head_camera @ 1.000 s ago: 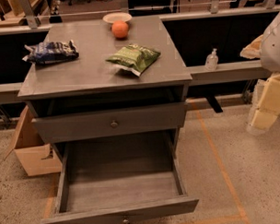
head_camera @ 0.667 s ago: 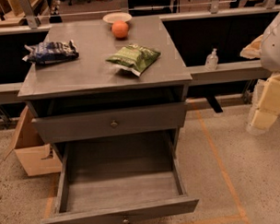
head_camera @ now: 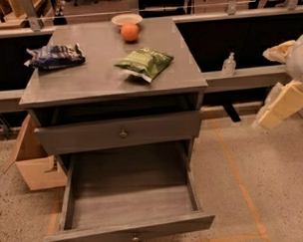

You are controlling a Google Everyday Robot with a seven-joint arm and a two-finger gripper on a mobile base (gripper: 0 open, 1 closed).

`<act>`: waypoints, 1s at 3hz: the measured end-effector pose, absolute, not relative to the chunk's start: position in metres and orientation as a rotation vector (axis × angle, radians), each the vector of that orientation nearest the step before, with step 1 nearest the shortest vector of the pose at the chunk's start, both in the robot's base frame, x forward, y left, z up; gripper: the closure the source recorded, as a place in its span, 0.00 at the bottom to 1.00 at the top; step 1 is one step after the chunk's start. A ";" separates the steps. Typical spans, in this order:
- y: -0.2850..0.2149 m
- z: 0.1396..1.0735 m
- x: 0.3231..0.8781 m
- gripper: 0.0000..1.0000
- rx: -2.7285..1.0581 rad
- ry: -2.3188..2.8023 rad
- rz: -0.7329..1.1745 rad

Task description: Move green jalapeno chip bag near blue chip bag

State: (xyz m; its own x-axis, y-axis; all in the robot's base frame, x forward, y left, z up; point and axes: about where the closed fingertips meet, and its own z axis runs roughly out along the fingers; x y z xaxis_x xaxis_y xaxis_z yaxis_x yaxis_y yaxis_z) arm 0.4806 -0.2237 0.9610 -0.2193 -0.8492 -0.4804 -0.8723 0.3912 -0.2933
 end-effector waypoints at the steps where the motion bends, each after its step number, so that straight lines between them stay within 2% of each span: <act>1: -0.203 0.958 0.535 0.00 -1.301 1.887 0.213; 2: -0.163 0.972 0.600 0.00 -1.107 1.668 0.328; 3: -0.129 0.977 0.640 0.00 -1.026 1.647 0.281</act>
Offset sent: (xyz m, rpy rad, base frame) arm 0.2039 0.0575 0.0576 0.7436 -0.5964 -0.0981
